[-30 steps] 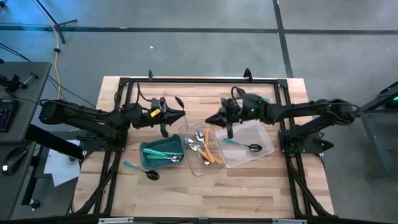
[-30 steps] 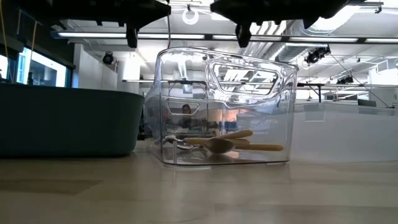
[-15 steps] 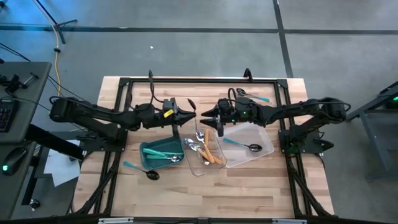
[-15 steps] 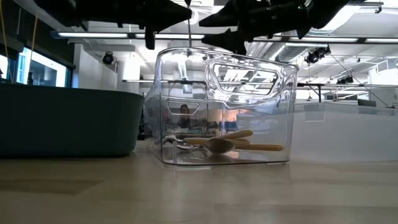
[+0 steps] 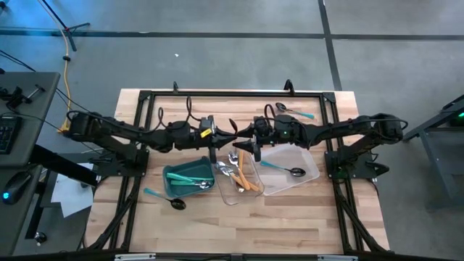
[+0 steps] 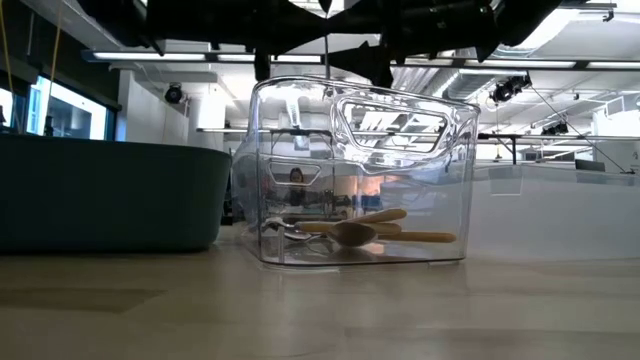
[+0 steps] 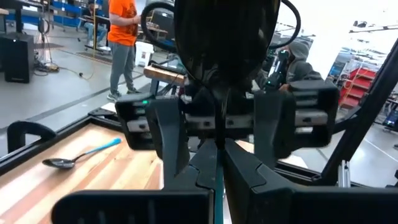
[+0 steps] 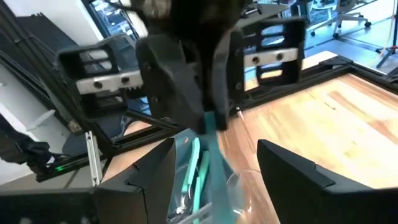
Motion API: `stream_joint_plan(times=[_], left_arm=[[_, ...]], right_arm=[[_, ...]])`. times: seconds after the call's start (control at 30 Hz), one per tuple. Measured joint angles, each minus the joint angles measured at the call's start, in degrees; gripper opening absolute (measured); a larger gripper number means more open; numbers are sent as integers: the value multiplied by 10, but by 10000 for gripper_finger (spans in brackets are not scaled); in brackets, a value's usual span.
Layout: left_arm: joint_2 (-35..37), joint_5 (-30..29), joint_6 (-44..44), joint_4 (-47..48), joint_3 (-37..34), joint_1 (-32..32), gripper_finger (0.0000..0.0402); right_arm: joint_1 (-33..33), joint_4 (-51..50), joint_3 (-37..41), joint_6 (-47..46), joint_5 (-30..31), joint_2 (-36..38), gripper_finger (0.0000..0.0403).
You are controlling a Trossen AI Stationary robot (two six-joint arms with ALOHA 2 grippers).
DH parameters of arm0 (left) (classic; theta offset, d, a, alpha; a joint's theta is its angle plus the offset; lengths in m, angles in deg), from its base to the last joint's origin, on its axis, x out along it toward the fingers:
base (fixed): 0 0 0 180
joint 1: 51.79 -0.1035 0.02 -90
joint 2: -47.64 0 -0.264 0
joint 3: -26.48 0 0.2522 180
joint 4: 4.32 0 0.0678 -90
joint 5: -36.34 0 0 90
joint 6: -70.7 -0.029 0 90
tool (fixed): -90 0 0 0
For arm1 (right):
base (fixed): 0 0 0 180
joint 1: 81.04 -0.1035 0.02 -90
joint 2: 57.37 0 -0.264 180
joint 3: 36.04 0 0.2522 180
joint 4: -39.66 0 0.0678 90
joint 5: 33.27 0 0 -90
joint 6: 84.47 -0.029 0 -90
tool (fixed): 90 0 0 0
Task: Sort silverware by color (type)
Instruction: Put the blue spoon into the white bin
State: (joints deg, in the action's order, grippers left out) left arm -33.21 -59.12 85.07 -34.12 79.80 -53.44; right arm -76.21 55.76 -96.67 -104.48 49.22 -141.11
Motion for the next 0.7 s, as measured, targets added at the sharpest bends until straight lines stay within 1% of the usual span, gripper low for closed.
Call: stream_joint_plan(times=[0.13, 0.23, 0.37, 0.57, 0.63, 0.7], left_arm=[[-1, 7, -1, -1, 6, -6, 1], [-1, 7, -1, 1, 6, -9, 1], [-1, 8, -1, 3, 6, -10, 1], [-1, 9, 0, 4, 6, -10, 1], [-1, 9, 2, 4, 6, -10, 1], [-1, 9, 1, 4, 6, -10, 1]], right_arm=[[-1, -4, 0, 5, 0, 0, 207], [0, -5, 0, 5, 9, 0, 187], [0, -4, 0, -11, 10, 0, 134], [0, -6, 0, -24, 9, 0, 26], [0, -5, 0, -22, 11, 0, 10], [0, -5, 0, -23, 10, 0, 17]])
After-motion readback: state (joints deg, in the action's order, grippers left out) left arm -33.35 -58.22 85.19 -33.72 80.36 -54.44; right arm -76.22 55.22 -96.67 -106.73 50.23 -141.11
